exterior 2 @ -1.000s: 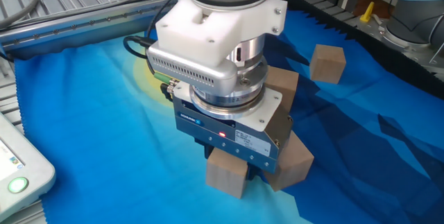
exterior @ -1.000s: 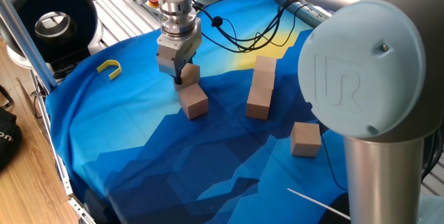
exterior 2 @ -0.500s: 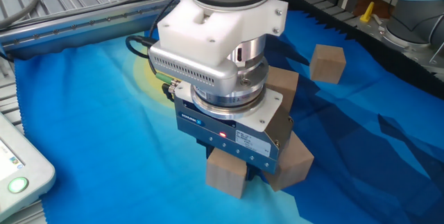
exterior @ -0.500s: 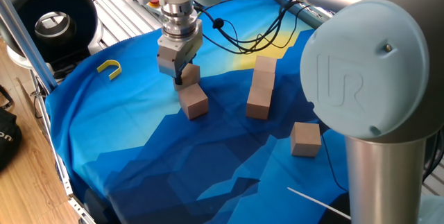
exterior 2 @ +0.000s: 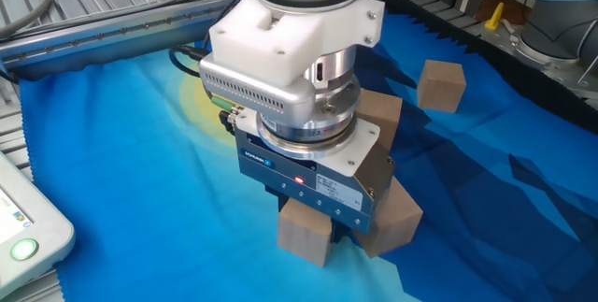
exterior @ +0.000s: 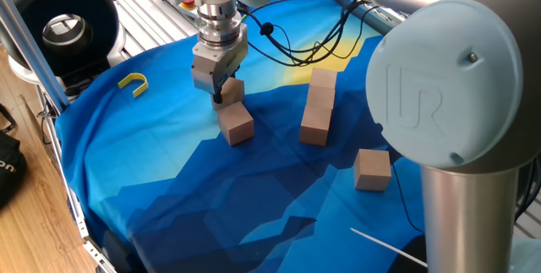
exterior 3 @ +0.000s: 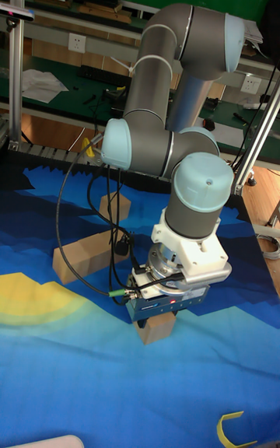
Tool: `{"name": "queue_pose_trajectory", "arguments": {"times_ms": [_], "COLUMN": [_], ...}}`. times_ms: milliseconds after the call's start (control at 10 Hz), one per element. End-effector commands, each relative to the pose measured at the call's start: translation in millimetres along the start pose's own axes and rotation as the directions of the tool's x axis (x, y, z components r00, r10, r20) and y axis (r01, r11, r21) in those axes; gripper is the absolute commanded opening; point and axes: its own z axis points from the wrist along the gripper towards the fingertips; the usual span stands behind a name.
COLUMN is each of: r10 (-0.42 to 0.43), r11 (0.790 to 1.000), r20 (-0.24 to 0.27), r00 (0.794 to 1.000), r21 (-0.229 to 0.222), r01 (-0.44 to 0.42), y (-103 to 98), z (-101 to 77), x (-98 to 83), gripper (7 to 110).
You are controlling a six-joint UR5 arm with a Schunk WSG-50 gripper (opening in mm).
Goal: Stack the blocks into a pyramid shape
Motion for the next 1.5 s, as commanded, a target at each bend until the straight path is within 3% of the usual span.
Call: {"name": "queue_pose_trajectory", "arguments": {"times_ms": [0, 100, 400, 800, 1200, 1400], "r10": [0.048, 0.049, 0.052, 0.051, 0.074, 0.084], "r11": [0.999, 0.998, 0.997, 0.998, 0.995, 0.996], "r20": [0.004, 0.008, 0.001, -0.007, 0.002, 0.019], "r00": [0.999, 0.999, 0.999, 0.999, 0.997, 0.996], "r21": [-0.016, -0.029, -0.062, -0.044, -0.060, -0.037], "r01": [-0.048, -0.049, -0.052, -0.051, -0.074, -0.083], "y": [3.5, 7.1, 15.5, 4.0, -8.5, -28.5], "z": [-1.3, -2.1, -5.7, -15.5, -45.3, -64.0], "x": [-1.8, -2.5, -0.8, -0.4, -2.5, -4.7], "gripper": [22, 7, 7, 7, 7, 7]}}
